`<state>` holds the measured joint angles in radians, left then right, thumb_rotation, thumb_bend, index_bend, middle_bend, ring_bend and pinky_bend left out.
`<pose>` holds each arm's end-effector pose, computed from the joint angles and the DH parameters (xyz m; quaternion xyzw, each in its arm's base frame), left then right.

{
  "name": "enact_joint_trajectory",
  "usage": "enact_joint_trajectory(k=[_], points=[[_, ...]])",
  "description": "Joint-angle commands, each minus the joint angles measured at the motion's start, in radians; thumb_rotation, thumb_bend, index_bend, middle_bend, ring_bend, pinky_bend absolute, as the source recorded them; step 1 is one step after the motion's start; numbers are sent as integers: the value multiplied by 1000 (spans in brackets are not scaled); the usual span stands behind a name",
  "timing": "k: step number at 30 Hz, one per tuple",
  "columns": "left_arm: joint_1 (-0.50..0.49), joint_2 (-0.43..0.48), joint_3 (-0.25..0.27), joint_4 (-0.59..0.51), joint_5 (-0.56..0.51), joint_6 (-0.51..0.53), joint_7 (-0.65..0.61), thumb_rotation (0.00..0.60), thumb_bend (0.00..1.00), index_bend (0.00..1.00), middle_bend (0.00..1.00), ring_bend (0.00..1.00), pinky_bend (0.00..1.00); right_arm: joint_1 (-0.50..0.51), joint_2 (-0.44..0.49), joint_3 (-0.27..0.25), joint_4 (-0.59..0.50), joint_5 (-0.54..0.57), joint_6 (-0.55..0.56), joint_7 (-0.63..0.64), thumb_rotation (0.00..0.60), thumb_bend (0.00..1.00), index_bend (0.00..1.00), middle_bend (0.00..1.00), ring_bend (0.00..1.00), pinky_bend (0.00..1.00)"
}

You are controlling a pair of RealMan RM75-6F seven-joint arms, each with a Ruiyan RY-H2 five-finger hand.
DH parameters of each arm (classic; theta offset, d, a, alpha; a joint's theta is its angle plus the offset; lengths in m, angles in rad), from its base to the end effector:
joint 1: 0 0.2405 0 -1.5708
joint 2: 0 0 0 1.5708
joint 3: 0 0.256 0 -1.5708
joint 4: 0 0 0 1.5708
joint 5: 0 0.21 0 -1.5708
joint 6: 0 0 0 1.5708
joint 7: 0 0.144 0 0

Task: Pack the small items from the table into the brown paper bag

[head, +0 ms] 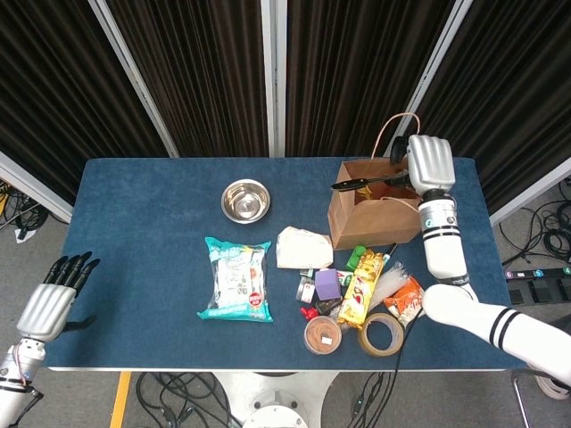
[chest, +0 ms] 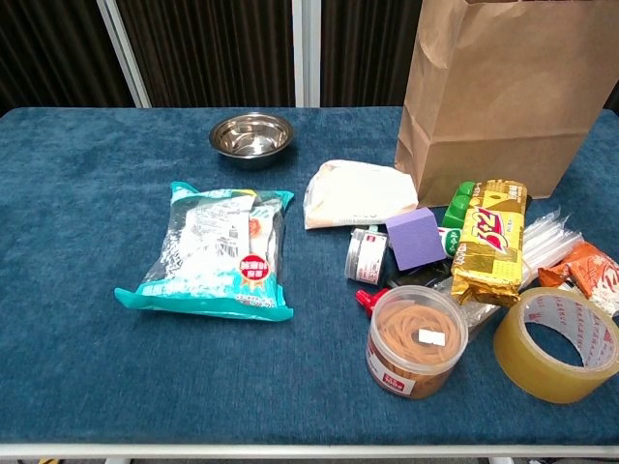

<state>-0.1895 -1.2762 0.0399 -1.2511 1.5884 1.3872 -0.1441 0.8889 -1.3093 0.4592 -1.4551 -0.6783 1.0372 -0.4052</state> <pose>-0.3489 0.2018 0.1151 -0.6783 -0.3718 -0.3507 0.5280 -0.1209 -0.4496 0.1393 0.5661 -0.3943 0.4479 0.5688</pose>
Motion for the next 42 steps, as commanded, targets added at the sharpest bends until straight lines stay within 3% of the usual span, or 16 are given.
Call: enact_joint_trajectory(k=[1,9,18,29,42], points=[[1,0,0,0,0,2,1,600,56,97,67,0,49,-4,6,-4,-5,5,2,1,600,0,644,573,416,481],[1,4,3,-3,1,1,7,600,57,98,66,0,49,-24,18,27,-26,92,-56,100,600,0,629,564,400,416],[2,5,6,-2,1,-5,9,600,56,97,66,0,49,-41,23,74,-31,161,-77,212,600,12,607,552,387,413],[-1,12,5,-15,2,-5,7,600,57,97,67,0,49,-36,61,76,-82,198,-69,215,600,14,601,550,386,413],[2,14,4,-22,5,6,2,600,56,98,67,0,49,-41,112,79,-205,155,-15,220,600,14,600,550,386,413]])
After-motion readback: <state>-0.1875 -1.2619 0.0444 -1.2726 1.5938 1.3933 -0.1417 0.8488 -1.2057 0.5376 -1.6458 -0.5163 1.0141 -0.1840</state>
